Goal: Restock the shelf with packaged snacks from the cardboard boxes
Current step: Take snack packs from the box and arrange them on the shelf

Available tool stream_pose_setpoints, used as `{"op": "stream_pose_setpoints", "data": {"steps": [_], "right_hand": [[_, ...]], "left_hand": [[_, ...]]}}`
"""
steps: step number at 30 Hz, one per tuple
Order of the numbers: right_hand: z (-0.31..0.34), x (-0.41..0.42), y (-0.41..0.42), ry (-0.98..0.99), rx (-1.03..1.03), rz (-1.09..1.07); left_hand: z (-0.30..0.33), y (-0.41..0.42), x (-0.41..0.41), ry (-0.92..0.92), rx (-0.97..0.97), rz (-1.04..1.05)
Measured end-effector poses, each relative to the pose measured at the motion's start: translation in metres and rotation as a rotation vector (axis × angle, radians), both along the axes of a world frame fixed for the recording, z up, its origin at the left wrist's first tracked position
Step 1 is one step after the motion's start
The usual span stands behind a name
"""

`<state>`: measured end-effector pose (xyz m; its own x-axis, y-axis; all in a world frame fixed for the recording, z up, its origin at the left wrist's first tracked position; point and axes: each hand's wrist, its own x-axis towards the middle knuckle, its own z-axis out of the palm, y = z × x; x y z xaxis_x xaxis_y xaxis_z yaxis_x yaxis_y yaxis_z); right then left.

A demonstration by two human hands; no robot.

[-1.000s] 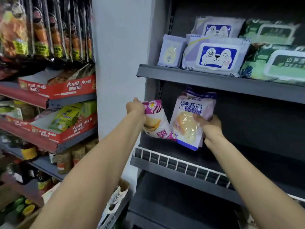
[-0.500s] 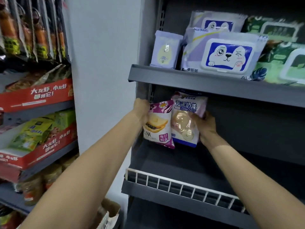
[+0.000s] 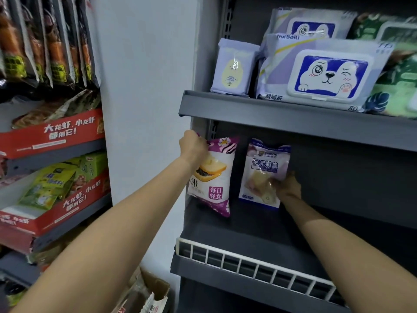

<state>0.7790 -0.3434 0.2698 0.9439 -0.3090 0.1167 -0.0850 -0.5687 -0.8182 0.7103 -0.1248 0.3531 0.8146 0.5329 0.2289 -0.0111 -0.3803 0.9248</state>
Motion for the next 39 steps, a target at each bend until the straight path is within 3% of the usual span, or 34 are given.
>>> {"op": "stream_pose_setpoints", "data": {"steps": [3,5,7,8,10,12,16,18,21,23,25,26,28,33,36,38,39], "right_hand": [[-0.004,-0.006,0.008,-0.074,-0.189,-0.106],[0.001,-0.015,0.019,-0.255,-0.395,-0.167],[0.010,-0.027,0.028,-0.471,-0.383,-0.026],[0.014,-0.034,0.032,-0.497,-0.234,0.166],[0.021,-0.055,0.038,-0.293,0.111,0.616],[0.021,-0.063,0.045,-0.087,0.086,0.869],[0.013,-0.046,0.050,-0.094,-0.004,0.744],[0.023,-0.041,0.045,-0.068,-0.047,0.696],[0.048,-0.039,0.033,-0.046,-0.309,0.698],[0.068,-0.041,0.030,-0.069,-0.505,0.675],[0.084,-0.043,0.031,-0.077,-0.595,0.672],[0.089,-0.042,0.032,-0.087,-0.595,0.683],[0.094,-0.044,0.032,-0.128,-0.547,0.679],[0.084,-0.047,0.032,-0.254,-0.039,0.630],[0.059,-0.035,0.037,-0.280,0.188,0.441],[0.044,-0.032,0.041,-0.181,0.523,0.331],[0.037,-0.033,0.044,-0.087,0.694,0.324]], "left_hand": [[0.002,-0.001,0.001,0.033,-0.011,-0.001],[0.003,-0.004,0.001,0.041,-0.054,-0.001],[0.002,-0.007,0.002,0.038,-0.142,0.007],[0.001,-0.009,0.002,0.034,-0.210,0.015],[-0.001,-0.010,0.004,0.031,-0.379,0.028],[-0.002,-0.010,0.004,0.012,-0.580,-0.015],[-0.008,-0.011,0.004,0.015,-0.524,-0.142],[-0.012,-0.012,0.004,0.000,-0.258,-0.118],[-0.022,-0.011,0.000,-0.206,0.457,-0.005],[-0.024,-0.012,-0.007,-0.326,0.799,-0.178],[-0.024,-0.013,-0.007,-0.154,1.187,-0.309],[-0.026,-0.012,-0.004,-0.065,1.361,-0.274],[-0.030,-0.008,0.004,-0.008,1.486,-0.161],[-0.029,0.001,0.011,-0.062,0.979,-0.312],[-0.038,0.000,0.015,-0.299,0.976,-0.098],[-0.043,-0.007,0.014,-0.445,0.716,0.065],[-0.042,-0.013,0.011,-0.407,0.530,0.060]]}}
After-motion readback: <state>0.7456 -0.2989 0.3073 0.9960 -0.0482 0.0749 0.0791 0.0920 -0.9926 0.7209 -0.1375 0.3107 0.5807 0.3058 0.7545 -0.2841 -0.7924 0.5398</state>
